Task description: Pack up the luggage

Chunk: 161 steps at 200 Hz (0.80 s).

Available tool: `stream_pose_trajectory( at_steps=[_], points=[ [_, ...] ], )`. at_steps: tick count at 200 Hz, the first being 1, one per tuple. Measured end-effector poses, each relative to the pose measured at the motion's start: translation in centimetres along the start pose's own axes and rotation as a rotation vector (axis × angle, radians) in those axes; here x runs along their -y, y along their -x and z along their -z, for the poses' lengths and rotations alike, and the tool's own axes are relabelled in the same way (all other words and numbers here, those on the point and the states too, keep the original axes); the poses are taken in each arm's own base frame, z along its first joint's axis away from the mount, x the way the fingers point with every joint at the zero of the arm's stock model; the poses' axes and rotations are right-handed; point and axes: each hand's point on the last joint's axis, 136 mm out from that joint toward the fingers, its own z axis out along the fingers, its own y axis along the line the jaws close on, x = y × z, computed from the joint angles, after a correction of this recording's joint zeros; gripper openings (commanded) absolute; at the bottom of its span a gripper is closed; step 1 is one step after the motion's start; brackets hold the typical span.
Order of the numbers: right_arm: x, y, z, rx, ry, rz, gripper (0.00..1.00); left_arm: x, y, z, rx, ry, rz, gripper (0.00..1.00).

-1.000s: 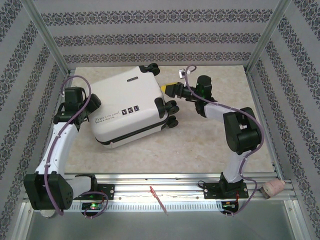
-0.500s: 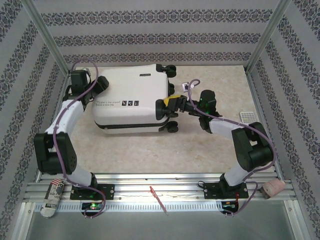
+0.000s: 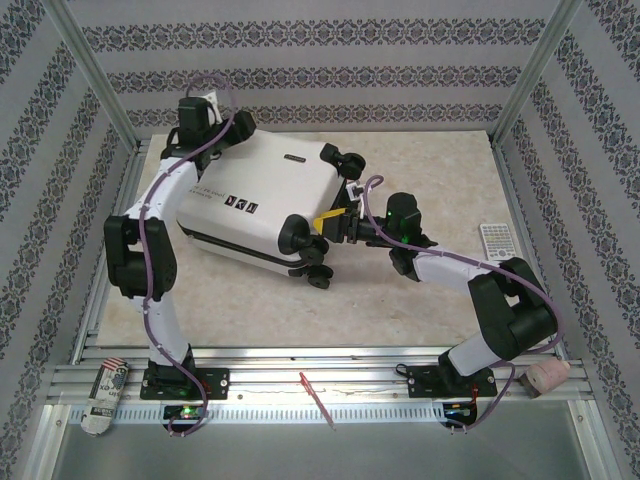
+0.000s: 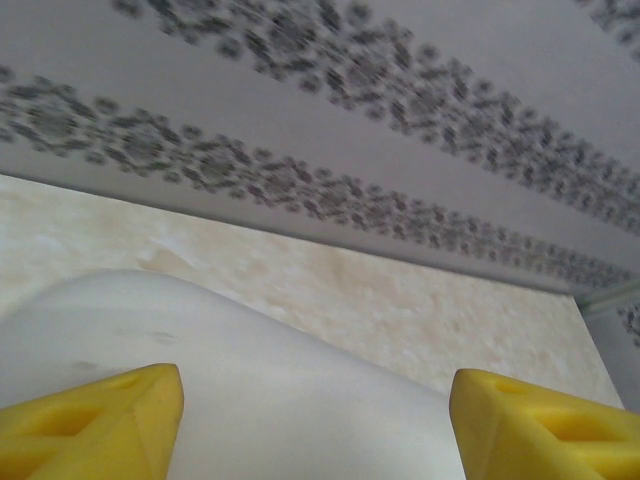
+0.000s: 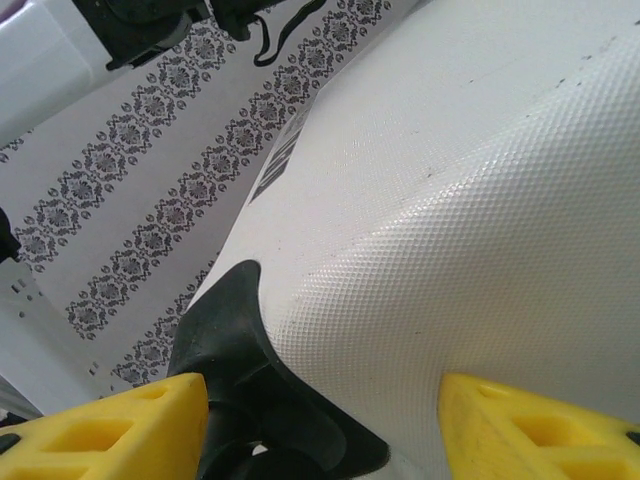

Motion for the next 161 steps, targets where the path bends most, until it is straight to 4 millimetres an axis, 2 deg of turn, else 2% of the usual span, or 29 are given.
stream_pose_trajectory(
  at_steps=[17, 32, 65, 80, 92, 102, 120, 130, 144, 161],
  points=[
    [0.2, 0.3, 0.1, 0.003, -0.004, 0.0, 0.59, 0.8, -0.6, 0.2, -0.013, 0.018, -0.031, 0.72],
    [0.4, 0.8, 0.5, 0.018, -0.01, 0.01, 0.57, 0.5, -1.1, 1.2, -0.027, 0.054, -0.044, 0.72],
    [1.6, 2.2, 2.4, 0.073, -0.061, 0.018, 0.56, -0.9, -3.3, 6.2, -0.079, 0.192, -0.062, 0.73],
    [1.9, 2.8, 3.4, 0.098, -0.081, 0.025, 0.56, -0.9, -4.1, 8.6, -0.1, 0.25, -0.088, 0.73],
    [2.2, 3.5, 4.1, 0.117, -0.095, 0.035, 0.57, 0.1, -4.6, 10.3, -0.106, 0.286, -0.127, 0.73],
    [2.4, 3.9, 4.5, 0.128, -0.106, 0.043, 0.6, 1.8, -5.4, 11.7, -0.112, 0.298, -0.171, 0.73],
    [3.3, 4.6, 5.2, 0.144, -0.139, 0.043, 0.72, 5.1, -7.5, 13.9, -0.13, 0.288, -0.241, 0.73],
    [3.9, 5.3, 5.6, 0.159, -0.161, 0.031, 0.75, 6.7, -9.0, 15.3, -0.149, 0.271, -0.27, 0.73],
    [5.0, 6.6, 6.1, 0.183, -0.188, 0.018, 0.79, 7.6, -10.7, 17.3, -0.173, 0.266, -0.278, 0.73],
    [6.8, 8.4, 6.6, 0.219, -0.226, -0.008, 0.86, 7.5, -12.1, 19.5, -0.19, 0.272, -0.256, 0.74]
  ],
)
